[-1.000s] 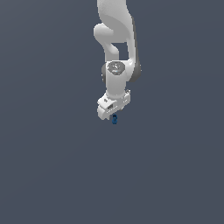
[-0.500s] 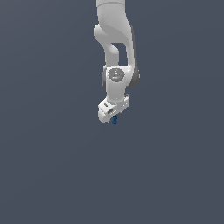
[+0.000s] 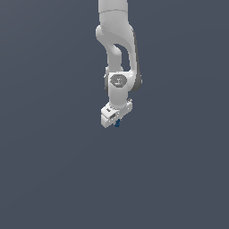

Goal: Pick up the object and move it to a goal position.

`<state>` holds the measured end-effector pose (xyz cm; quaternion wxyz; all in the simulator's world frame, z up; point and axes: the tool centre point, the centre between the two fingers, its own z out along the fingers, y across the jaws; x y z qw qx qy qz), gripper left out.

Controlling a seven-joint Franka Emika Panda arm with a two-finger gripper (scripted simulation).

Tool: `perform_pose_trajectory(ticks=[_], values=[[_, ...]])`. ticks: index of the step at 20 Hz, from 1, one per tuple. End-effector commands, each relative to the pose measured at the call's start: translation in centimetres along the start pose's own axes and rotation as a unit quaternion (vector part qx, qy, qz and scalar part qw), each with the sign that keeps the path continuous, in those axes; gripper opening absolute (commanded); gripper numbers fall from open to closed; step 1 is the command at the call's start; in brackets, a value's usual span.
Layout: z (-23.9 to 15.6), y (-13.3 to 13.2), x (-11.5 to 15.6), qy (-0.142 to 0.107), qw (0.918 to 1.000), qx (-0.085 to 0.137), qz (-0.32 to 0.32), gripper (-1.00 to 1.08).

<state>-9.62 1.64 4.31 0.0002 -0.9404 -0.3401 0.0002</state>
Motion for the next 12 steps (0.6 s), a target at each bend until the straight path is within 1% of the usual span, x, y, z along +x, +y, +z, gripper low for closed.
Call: perform_pose_trajectory(ticks=[1,12], values=[[0.03,0.02,0.0,0.0,1.0,0.0,0.0,-1.0],[-0.38,0.25,-0.17,0.0,1.0,0.0,0.0,-1.0]])
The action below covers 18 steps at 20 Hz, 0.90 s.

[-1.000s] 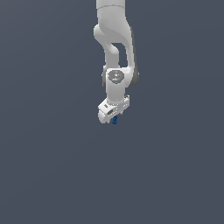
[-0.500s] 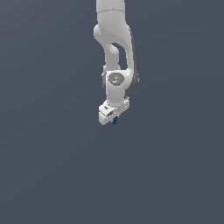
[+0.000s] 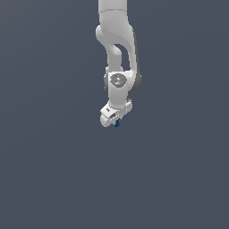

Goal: Pick up the object and move it to a goal position.

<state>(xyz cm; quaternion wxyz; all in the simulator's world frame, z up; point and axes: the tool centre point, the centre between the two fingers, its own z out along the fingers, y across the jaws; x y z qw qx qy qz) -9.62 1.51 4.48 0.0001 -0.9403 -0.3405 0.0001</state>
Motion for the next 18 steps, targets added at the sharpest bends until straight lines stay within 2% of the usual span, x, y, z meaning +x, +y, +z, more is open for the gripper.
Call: perform_pose_trajectory(ticks=[1,9,18], values=[[-0.4,0.3,-0.2,0.0,1.0,0.0,0.0,-1.0],[-4.0,2.4,-2.1,0.0,1.0,0.0,0.0,-1.0],[-11.6,6.9,-5.9,0.001,1.0,0.001,0.0,-1.0]])
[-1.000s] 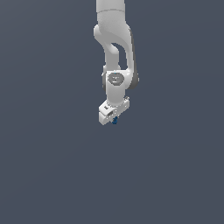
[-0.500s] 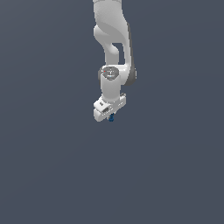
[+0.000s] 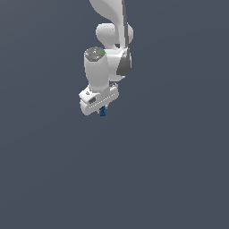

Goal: Pick up the object and move it to a goal position.

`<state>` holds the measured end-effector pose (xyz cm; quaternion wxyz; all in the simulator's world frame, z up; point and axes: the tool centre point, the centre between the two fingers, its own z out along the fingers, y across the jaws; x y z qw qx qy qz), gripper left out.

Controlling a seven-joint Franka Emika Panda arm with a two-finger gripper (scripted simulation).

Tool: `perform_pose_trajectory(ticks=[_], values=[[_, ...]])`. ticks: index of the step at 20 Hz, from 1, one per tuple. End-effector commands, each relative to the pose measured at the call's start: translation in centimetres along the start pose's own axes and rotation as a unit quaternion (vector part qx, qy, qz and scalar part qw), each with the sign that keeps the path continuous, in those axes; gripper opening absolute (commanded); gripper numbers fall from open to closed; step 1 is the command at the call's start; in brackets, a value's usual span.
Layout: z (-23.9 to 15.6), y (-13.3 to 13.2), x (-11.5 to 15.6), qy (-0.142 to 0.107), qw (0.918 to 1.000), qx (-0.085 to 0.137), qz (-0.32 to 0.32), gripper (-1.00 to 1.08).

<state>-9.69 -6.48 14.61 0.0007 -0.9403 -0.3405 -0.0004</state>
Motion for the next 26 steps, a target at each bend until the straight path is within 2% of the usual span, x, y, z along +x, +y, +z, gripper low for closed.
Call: perform_pose_trajectory(ticks=[1,7,13,19,26], values=[[-2.4,1.4,-1.2,0.001,1.0,0.0,0.0,-1.0],[-7.4,4.5,-3.7,0.001,1.0,0.0,0.0,-1.0],[-10.9,6.7,-5.3,0.0,1.0,0.0,0.0,-1.0],[-12.5,7.9,-6.1,0.0,1.0,0.0,0.0,-1.0],[-12.5,8.0,-6.0,0.0,1.0,0.0,0.0,-1.0]])
